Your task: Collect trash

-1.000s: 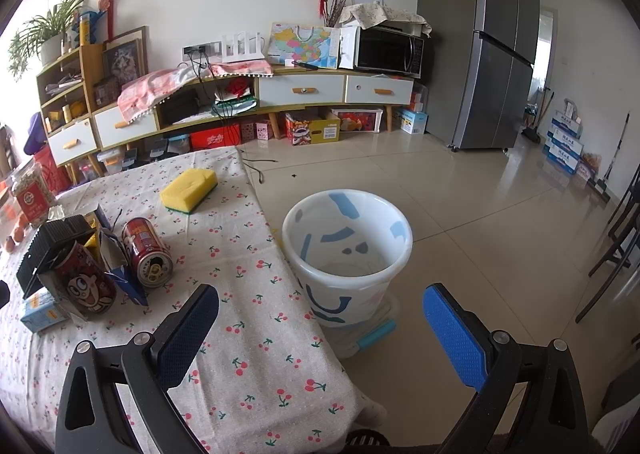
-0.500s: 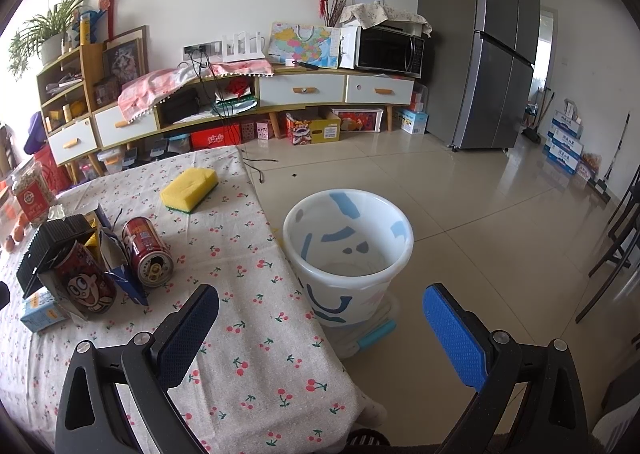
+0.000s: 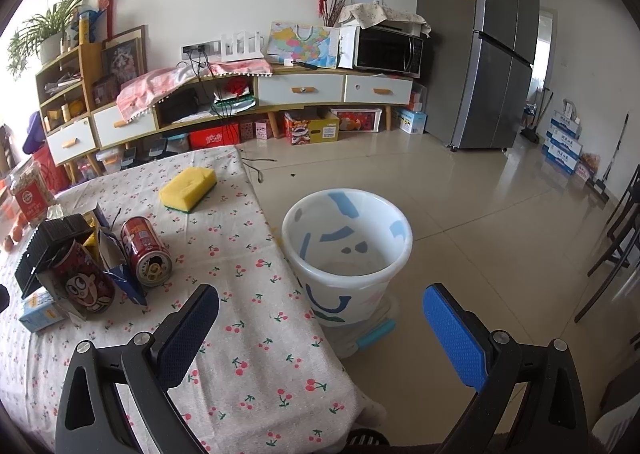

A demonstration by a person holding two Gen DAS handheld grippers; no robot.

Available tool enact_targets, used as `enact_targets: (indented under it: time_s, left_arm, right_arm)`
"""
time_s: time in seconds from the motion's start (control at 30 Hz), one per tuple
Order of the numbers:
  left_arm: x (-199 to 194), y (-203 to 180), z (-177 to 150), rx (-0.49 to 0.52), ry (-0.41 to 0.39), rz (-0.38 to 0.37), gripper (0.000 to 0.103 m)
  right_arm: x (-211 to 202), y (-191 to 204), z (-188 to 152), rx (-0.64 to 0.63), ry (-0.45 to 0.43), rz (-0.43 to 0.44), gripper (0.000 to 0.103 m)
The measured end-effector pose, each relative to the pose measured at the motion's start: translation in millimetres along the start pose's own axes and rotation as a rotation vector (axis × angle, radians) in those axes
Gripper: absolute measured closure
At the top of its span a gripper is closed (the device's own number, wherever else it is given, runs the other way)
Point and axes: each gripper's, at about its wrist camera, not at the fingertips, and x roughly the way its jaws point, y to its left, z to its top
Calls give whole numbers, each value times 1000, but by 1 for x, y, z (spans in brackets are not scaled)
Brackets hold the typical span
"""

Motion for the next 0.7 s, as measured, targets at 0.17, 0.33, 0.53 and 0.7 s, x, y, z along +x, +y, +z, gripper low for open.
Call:
enact_targets:
  time_s: [0.17,0.33,0.53,0.7]
  left_arm:
    - [-1,-2,-1,3,1,-6,1]
    - [-1,-2,-2,2,2,-9,1]
    - [-2,-1,-2,2,4,-9,1]
    - [0,0,-1,-4,11,-13,1]
  right_arm:
    - [-1,1,0,-2,-1,-1,0]
    - [-1,1,0,-2,-1,0,0]
    - [-1,1,0,-2,-1,-1,0]
    - [-1,1,0,-3,-1,-2,0]
